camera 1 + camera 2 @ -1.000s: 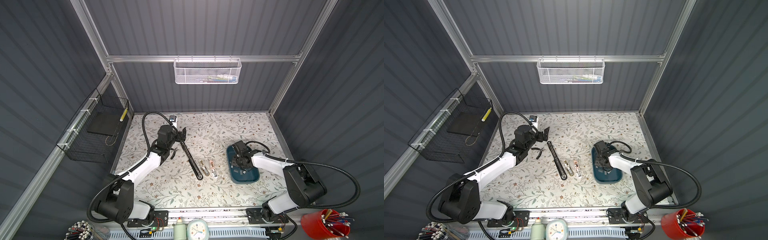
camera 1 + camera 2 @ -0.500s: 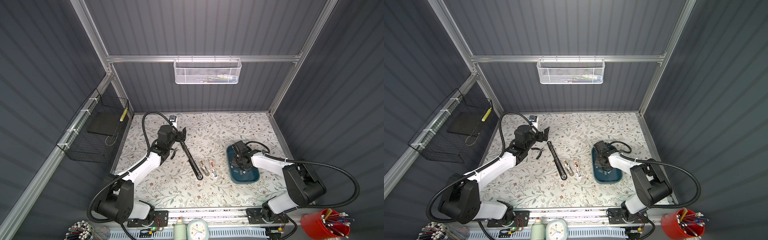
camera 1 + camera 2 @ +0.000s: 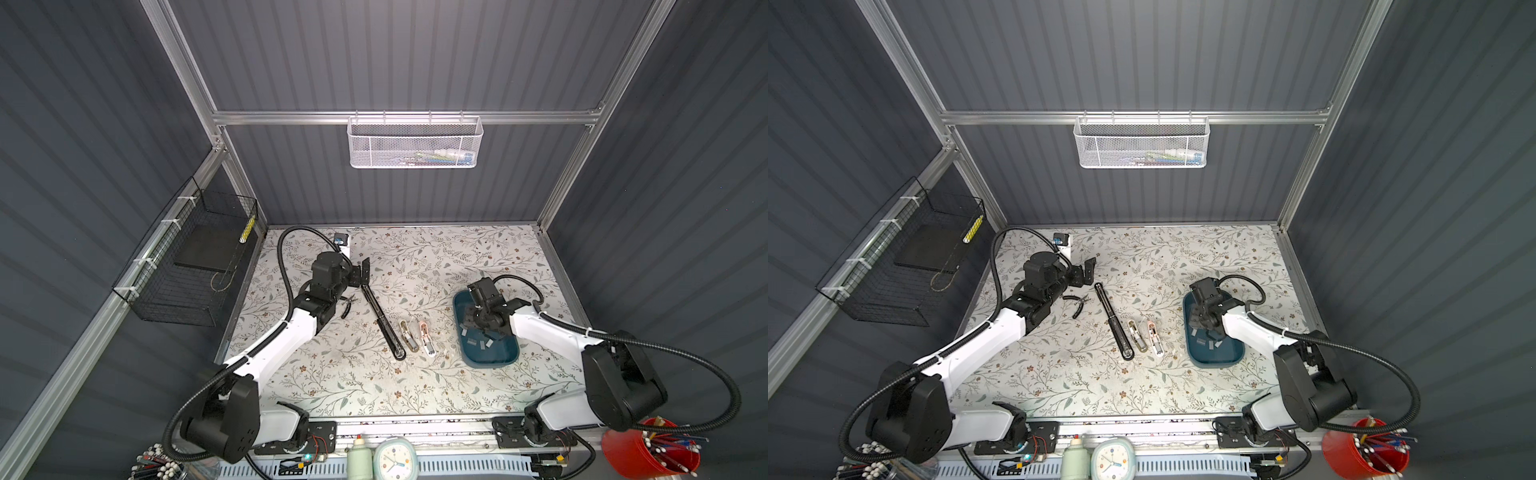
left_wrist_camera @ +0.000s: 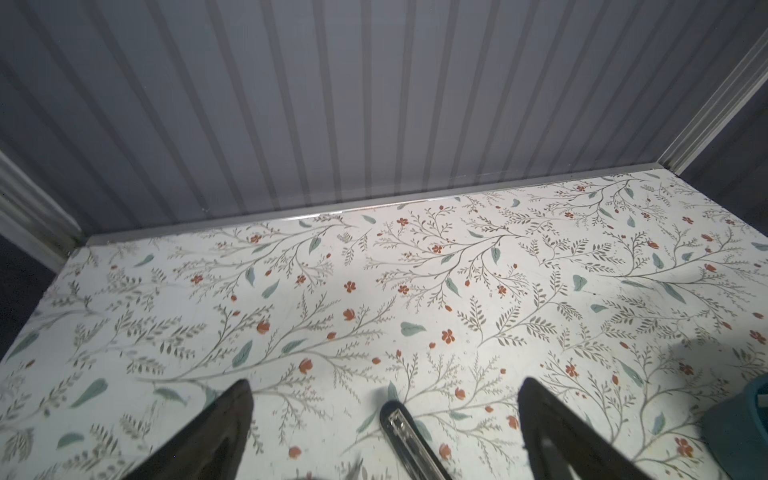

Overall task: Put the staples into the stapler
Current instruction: 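Lift the strip toward the black stapler, right gripper, while left arm draws back, then lower the held strip over the black stapler's open channel, right gripper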

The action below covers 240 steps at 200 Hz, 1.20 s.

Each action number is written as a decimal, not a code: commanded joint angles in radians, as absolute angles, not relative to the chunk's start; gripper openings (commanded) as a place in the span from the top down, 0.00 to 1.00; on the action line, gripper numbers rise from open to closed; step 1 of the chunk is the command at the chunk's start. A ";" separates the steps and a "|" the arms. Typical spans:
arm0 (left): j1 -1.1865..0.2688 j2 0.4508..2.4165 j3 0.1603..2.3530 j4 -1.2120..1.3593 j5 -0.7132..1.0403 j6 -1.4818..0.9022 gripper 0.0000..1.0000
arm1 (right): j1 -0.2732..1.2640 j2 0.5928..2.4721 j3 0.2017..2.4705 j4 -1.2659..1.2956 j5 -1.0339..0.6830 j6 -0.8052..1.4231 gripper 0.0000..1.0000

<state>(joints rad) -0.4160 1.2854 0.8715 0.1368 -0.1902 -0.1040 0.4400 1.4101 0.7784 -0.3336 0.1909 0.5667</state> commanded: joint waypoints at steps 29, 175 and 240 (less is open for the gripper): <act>-0.413 1.096 0.643 -0.033 -0.158 -0.296 0.01 | 0.543 1.162 0.756 -0.296 0.289 0.525 0.91; -0.413 0.910 0.407 -0.017 -0.109 -0.388 0.01 | 1.009 1.512 0.953 -0.099 0.161 0.347 0.92; -0.413 0.904 0.402 -0.012 -0.109 -0.386 0.00 | 1.016 1.614 0.999 -0.098 0.155 0.350 0.93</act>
<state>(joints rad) -0.4160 0.9104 0.3870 -0.0219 -0.1192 -0.3786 1.0080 1.5906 0.9672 -0.1005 0.1562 0.3550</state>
